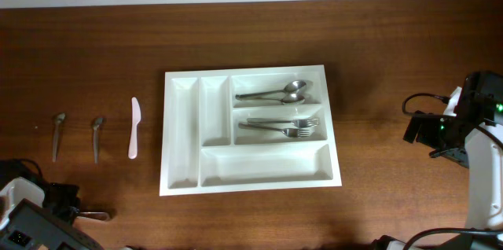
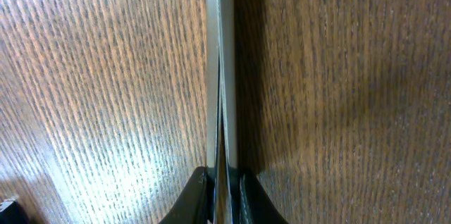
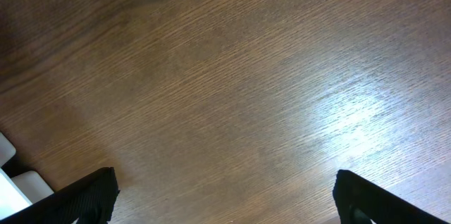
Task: Pack container
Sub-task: 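Close the left gripper on the tongs and lift them, then carry the tongs right and release them into the bottom compartment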
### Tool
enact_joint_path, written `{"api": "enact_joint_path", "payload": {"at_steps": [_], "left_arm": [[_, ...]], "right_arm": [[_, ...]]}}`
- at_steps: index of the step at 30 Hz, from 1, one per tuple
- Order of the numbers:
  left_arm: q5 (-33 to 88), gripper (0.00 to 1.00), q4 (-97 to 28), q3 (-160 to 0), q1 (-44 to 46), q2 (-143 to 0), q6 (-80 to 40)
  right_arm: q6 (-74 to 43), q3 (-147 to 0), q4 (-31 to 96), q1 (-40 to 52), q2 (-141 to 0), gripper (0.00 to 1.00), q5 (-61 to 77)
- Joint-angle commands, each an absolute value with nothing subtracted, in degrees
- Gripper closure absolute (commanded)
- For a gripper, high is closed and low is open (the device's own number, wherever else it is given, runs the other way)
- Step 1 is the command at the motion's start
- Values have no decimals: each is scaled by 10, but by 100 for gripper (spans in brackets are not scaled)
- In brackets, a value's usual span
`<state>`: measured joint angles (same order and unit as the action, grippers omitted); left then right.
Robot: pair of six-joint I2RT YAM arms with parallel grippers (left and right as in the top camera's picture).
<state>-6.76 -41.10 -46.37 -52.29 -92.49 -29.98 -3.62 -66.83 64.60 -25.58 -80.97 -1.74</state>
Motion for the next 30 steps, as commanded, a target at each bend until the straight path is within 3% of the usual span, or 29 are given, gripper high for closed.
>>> {"api": "enact_joint_path", "payload": {"at_steps": [1,7,9,19,26,30], "left_arm": [[-76,92,-411,-458,-524,-929,-299],[-73,93,-412,-458,-524,-929,-298],[-66,97,-414,-461,-523,-928,-293],[-1,98,-430,-521,-492,-879,-205],[167,96,-457,-612,-414,-790,-91],[178,91,-461,-646,-326,-735,-74]], "right_arm": [[-34,-669,644,-259,-812,1,-27],[-34,-669,644,-259,-812,1,-27],[-34,-669,644,-259,-812,1,-27],[-34,-669,644,-259,-812,1,-27],[-34,-669,644,-259,-812,1,-27],[-34,-669,644,-259,-812,1,-27]]}}
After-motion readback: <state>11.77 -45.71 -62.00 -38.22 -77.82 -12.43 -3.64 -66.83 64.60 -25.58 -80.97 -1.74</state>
